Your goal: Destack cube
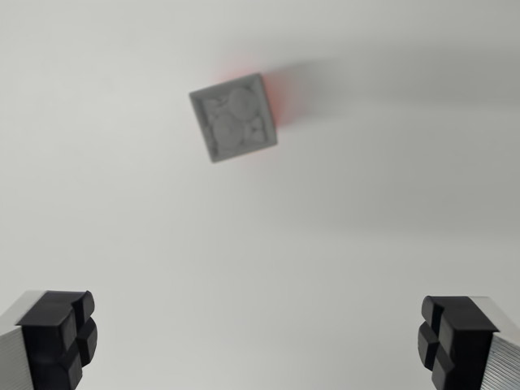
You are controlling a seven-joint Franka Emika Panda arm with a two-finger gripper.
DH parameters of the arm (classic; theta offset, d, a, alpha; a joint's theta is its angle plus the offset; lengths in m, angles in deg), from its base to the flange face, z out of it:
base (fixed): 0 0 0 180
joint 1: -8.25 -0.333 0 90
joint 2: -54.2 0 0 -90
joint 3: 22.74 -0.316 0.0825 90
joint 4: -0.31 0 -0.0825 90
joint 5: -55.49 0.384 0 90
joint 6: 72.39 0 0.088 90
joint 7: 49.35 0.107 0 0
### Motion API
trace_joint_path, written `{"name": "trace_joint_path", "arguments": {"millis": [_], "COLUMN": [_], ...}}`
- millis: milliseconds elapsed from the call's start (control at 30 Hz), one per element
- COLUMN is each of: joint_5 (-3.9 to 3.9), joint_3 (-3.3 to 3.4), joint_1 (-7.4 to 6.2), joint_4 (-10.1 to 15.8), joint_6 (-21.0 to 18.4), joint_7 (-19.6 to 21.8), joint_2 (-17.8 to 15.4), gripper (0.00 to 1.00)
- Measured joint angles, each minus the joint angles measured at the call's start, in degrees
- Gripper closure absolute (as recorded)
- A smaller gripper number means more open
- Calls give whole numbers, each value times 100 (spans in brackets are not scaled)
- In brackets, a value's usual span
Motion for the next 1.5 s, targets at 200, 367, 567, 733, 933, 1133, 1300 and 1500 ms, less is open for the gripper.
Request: {"name": "trace_joint_path", "arguments": {"millis": [200,367,567,733,933,1133,1300,1500], "joint_5": [0,0,0,0,-1,-4,-9,-24], "joint_3": [0,0,0,-4,-13,-24,-37,-60], "joint_1": [0,0,-1,-5,-12,-25,-32,-40], "joint_4": [0,0,5,43,98,164,228,279], "joint_6": [0,0,16,96,242,431,621,867], "joint_7": [0,0,-21,-74,-178,-322,-466,-649], "joint_2": [0,0,19,64,153,274,401,586], "gripper": [0,0,0,0,0,0,0,0]}}
